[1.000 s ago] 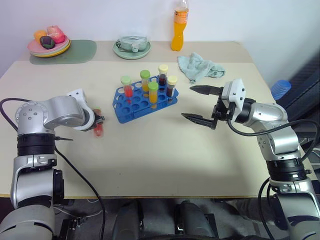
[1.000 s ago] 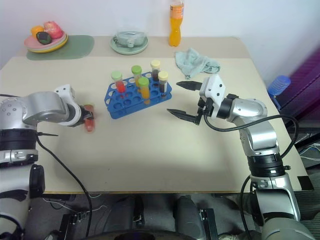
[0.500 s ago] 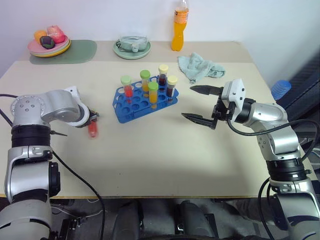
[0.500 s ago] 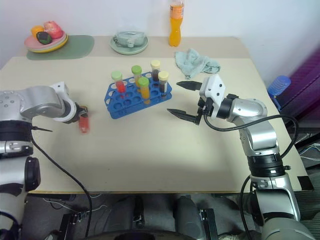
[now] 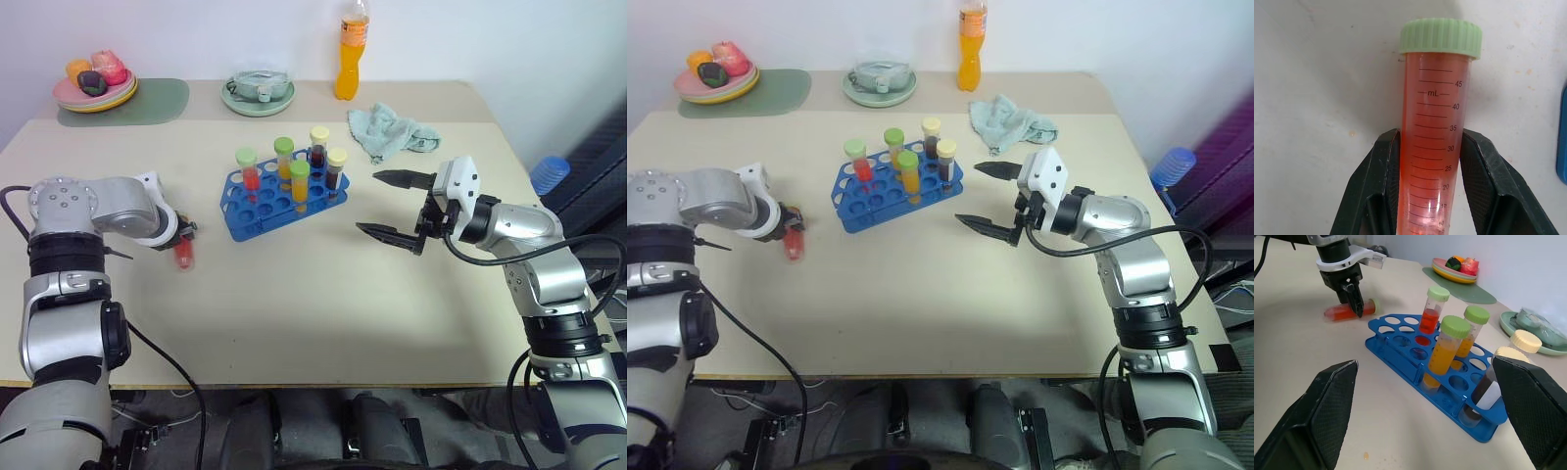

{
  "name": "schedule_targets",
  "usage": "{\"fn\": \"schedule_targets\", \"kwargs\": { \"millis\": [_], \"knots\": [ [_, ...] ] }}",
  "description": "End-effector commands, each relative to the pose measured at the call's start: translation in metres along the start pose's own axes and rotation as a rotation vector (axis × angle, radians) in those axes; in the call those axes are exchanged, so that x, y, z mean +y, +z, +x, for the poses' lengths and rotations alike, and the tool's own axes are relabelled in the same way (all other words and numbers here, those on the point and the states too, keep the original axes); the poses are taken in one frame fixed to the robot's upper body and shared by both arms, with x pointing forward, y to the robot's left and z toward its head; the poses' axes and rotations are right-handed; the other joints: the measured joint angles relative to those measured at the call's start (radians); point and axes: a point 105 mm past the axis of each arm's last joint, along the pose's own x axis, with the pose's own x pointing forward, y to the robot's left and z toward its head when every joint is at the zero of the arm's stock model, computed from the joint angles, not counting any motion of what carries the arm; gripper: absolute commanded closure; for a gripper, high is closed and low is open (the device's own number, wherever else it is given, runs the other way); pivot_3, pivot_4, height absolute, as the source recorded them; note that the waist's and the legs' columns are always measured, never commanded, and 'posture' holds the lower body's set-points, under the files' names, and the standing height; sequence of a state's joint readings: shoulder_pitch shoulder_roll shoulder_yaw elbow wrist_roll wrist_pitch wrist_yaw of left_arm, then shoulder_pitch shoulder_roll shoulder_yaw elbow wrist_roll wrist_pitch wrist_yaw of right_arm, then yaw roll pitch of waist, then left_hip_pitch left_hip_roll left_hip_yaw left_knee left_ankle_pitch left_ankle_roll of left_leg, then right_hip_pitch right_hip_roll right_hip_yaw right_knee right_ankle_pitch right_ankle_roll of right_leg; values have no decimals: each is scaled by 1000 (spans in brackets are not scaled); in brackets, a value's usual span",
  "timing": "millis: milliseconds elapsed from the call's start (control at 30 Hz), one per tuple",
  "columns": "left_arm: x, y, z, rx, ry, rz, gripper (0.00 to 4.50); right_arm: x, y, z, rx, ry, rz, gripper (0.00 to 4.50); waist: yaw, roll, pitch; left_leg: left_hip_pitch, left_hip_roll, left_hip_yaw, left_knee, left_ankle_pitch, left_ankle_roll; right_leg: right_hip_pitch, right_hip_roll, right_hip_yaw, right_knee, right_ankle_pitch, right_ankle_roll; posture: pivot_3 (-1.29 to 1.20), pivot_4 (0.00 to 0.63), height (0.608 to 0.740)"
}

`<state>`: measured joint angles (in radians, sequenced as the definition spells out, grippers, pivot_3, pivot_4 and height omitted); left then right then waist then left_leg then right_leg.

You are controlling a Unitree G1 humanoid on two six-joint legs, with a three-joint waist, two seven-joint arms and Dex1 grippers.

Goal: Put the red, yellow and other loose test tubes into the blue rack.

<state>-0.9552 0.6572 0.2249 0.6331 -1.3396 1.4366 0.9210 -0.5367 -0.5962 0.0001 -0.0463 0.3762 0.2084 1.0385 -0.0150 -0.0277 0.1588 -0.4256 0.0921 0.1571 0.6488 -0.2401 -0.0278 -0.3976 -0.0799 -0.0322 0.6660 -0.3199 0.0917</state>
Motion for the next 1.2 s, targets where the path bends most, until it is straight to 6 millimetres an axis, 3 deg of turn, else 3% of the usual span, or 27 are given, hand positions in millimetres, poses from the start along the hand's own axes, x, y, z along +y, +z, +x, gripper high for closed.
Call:
{"fn": "schedule_targets", "kwargs": {
  "millis": [33,333,467,600,667,767,833,900,933,1067,1200],
  "knots": [
    [6,9,-6,-42,13,0,2716,-1,15,-3,-35,-6,-48,0,-1,0,0,0,0,0,0,0,0,0,0,0,0,0,0,0,150,740],
    [7,10,-3,-24,17,-48,2716,-2,15,-3,-34,-5,-48,0,1,0,0,0,0,0,0,0,0,0,0,0,1,0,0,0,150,740],
    [10,7,0,-9,16,-70,3672,-3,14,-3,-28,-6,-47,0,0,0,0,0,0,0,0,0,0,0,0,0,1,0,0,0,150,740],
    [12,8,-5,-72,0,-16,3673,-3,13,-4,-25,-7,-48,0,-2,0,0,0,0,0,0,0,0,0,0,0,1,0,0,0,150,740],
    [8,17,-17,-232,-28,66,3673,-3,13,-4,-24,-8,-47,0,-4,0,0,0,0,0,0,0,-1,0,0,0,2,0,0,0,150,740],
    [-13,21,-43,-493,-211,158,3673,-3,13,-6,-22,-13,-41,0,-4,0,0,0,0,1,-1,1,-1,-1,0,1,2,0,0,0,150,740],
    [-35,12,-72,-644,-512,187,3673,-2,11,-9,-15,-32,-27,0,1,0,0,0,1,1,-1,1,-1,-2,0,0,2,0,0,0,150,740],
    [-47,-2,-103,-848,-664,388,3673,1,7,-14,-9,-58,1,0,0,0,0,-1,1,1,0,1,-1,-2,0,0,1,0,0,0,150,740],
    [-51,-10,-109,-902,-701,484,3673,2,5,-17,-7,-70,13,0,1,0,0,-1,1,2,-1,1,-1,-2,-1,0,0,0,0,0,150,740],
    [-63,-19,-116,-1046,-826,683,3673,8,3,-26,-7,-121,58,0,7,2,-1,0,1,2,-1,0,-1,-1,0,0,0,0,0,0,150,740],
    [-89,-10,-111,-1132,-943,691,3673,18,2,-38,7,-156,100,0,13,1,-1,0,0,1,0,0,0,1,0,0,-1,0,-1,0,150,740]
  ]
}}
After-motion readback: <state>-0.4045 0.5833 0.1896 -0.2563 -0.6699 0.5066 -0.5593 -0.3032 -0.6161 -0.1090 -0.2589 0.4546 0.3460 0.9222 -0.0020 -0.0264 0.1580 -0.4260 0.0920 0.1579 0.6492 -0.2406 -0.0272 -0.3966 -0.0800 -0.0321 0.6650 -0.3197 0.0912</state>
